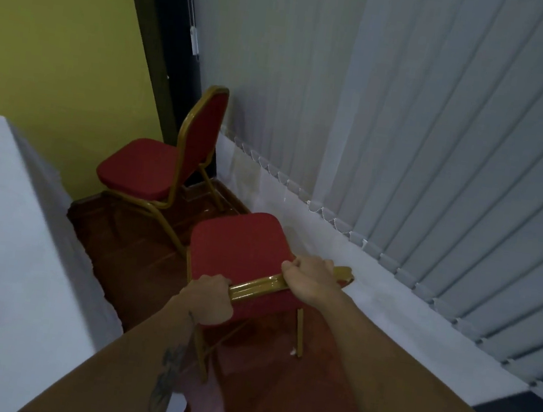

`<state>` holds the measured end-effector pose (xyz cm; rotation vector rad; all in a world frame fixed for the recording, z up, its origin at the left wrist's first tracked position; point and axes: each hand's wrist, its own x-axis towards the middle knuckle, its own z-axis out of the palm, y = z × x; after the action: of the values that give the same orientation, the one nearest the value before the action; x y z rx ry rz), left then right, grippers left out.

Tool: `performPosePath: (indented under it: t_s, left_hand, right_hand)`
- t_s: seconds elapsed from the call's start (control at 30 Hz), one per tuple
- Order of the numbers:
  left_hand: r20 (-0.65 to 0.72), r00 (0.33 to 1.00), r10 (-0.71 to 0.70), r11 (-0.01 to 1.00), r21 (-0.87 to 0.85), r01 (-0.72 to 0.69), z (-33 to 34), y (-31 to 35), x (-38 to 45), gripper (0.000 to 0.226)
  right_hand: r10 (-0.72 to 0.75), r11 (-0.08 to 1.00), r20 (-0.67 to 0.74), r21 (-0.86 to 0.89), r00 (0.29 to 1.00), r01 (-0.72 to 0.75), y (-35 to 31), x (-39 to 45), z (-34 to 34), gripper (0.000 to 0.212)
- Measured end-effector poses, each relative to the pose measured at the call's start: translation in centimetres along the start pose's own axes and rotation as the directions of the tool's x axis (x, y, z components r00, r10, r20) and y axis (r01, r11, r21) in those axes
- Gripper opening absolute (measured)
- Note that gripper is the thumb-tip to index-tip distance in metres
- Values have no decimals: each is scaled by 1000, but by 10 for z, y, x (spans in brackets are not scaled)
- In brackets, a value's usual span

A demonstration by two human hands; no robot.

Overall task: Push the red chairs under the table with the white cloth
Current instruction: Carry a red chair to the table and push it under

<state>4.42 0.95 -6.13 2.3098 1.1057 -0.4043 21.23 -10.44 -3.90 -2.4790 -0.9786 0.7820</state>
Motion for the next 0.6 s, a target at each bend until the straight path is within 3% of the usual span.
performPosePath:
  t_s: [0.1, 0.23, 0.33, 0.43, 0.5, 0.6]
  left_hand:
    - [-6, 1000, 10, 999, -47, -10, 2, -6, 3, 43]
    - [6, 998, 68, 992, -109, -67, 2, -14, 6, 47]
    - [13, 994, 110, 983, -152, -106, 2, -22, 7, 48]
    - [0, 993, 118, 981, -156, -116, 3, -26, 6, 45]
    - [6, 992, 124, 982, -146, -122, 3, -26, 2, 41]
    - [26, 991, 134, 987, -97, -131, -1, -26, -8, 38]
  right_hand:
    - [29, 999, -29, -21, 999, -30, 0, -1, 4, 36]
    - [93, 996, -79, 1, 993, -93, -2, -2, 10, 53]
    - [212, 977, -140, 39, 967, -209, -6, -6, 21, 63]
    - [379, 914, -140, 209, 915, -347, -11, -7, 31, 75]
    - [502, 790, -81, 448, 861, -419, -18, -11, 34, 90]
    - [544, 434, 103, 815, 833, -384, -30, -17, 36, 85]
